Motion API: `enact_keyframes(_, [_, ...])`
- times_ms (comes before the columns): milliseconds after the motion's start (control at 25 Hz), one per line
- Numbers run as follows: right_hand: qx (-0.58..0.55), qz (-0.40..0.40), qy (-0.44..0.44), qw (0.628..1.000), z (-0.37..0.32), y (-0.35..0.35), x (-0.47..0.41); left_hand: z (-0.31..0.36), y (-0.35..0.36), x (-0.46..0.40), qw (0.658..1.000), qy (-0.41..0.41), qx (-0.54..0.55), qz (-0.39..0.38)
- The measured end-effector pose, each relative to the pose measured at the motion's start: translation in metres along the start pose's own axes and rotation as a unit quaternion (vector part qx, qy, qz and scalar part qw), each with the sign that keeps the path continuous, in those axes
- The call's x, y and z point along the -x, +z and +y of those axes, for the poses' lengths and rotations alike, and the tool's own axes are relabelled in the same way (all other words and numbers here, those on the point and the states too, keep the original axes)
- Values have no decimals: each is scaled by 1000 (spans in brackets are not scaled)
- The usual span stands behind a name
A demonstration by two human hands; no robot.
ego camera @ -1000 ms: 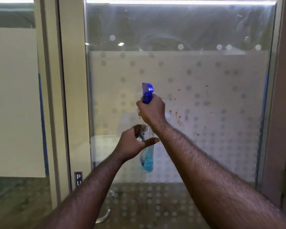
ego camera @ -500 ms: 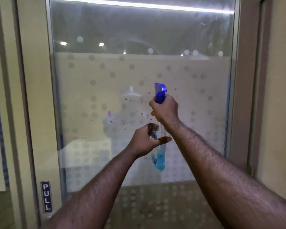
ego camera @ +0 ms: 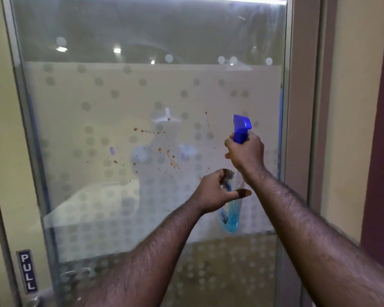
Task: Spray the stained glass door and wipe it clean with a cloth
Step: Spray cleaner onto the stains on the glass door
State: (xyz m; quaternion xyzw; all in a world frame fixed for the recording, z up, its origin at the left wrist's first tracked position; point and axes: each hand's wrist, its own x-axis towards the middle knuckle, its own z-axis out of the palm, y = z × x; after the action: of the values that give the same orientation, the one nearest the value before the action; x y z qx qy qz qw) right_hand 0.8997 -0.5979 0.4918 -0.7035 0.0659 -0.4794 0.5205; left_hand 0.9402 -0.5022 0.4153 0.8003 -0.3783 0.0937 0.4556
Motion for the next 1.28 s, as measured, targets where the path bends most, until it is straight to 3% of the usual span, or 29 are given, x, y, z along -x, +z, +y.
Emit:
enact_keyframes(400, [25, 21, 22, 999, 53, -32, 14, -16, 59, 6, 998, -14, -12, -65])
enact_keyframes(800, [32, -20, 75, 996, 108, -17, 58, -61, 84, 52, 991, -95, -3, -97])
enact_keyframes(1080, [28, -53, 90, 994, 135, 12, 101, -99, 80, 94, 986, -142, 3, -86])
enact_keyframes(1280, [19, -100, 51, 994, 130, 39, 129, -120, 65, 124, 985, -167, 6, -38])
